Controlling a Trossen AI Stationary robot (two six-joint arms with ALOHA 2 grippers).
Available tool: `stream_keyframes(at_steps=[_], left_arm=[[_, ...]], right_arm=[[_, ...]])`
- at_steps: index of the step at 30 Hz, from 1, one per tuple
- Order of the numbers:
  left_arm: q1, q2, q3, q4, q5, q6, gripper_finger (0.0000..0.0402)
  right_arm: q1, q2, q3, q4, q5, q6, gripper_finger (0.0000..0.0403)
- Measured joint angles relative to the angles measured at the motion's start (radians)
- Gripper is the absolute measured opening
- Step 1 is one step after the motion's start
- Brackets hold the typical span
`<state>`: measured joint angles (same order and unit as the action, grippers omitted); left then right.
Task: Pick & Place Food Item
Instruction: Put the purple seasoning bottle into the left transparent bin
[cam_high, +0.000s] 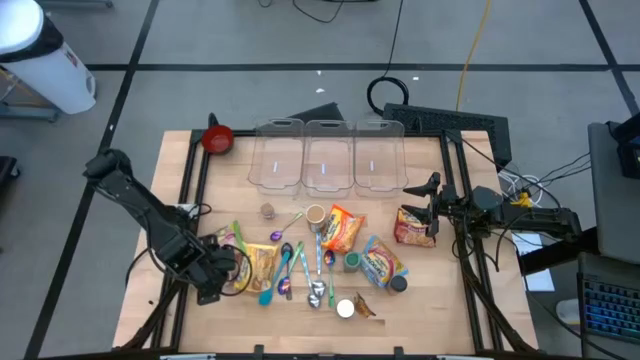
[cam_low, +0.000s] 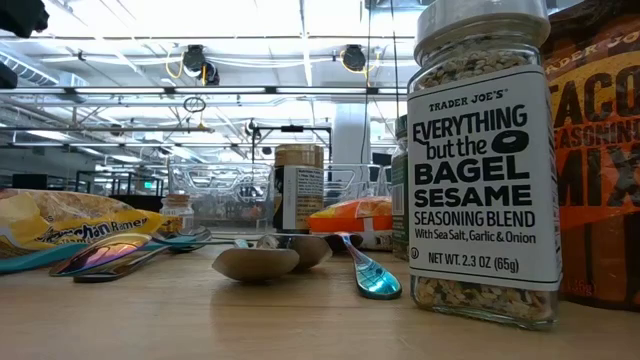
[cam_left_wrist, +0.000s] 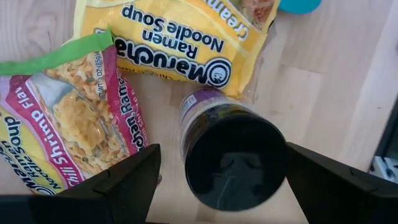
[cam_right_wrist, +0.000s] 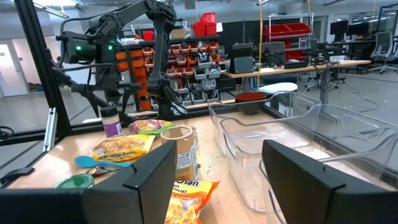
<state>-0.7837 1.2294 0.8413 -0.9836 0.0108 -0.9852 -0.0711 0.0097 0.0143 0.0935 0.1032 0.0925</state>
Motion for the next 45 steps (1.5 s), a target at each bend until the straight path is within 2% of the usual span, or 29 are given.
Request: stream_keyframes(at_steps=[3, 11, 22, 29, 35, 40, 43, 45], left_arm=[[-0.005, 0.007, 0.000, 0.000, 0.002, 0.017, 0.0317], [-0.004, 0.006, 0.000, 0.001, -0.007, 0.021, 0.0210], [0.046, -0.039, 0.025, -0.036, 0.022, 0.033, 0.0210], [0.107, -0.144, 0.147, -0.069, -0.081, 0.041, 0.0210], [0.225, -0.205, 0.296, -0.082, -0.231, 0.018, 0.0210], [0.351, -0.203, 0.419, -0.160, -0.323, 0.099, 0.0210], [0.484, -0.186, 0.483, -0.176, -0.360, 0.209, 0.0210], [0.607, -0.152, 0.529, -0.175, -0.349, 0.295, 0.0210]], right_arm=[[0.000, 0.000, 0.000, 0.000, 0.000, 0.000, 0.0232], [0.000, 0.000, 0.000, 0.000, 0.000, 0.000, 0.0232], [0.000, 0.000, 0.000, 0.000, 0.000, 0.000, 0.0232], [0.000, 0.000, 0.000, 0.000, 0.000, 0.000, 0.0232], [0.000, 0.000, 0.000, 0.000, 0.000, 0.000, 0.0232], [0.000, 0.000, 0.000, 0.000, 0.000, 0.000, 0.0232], [0.000, 0.000, 0.000, 0.000, 0.000, 0.000, 0.0232], [0.000, 0.000, 0.000, 0.000, 0.000, 0.000, 0.0232]])
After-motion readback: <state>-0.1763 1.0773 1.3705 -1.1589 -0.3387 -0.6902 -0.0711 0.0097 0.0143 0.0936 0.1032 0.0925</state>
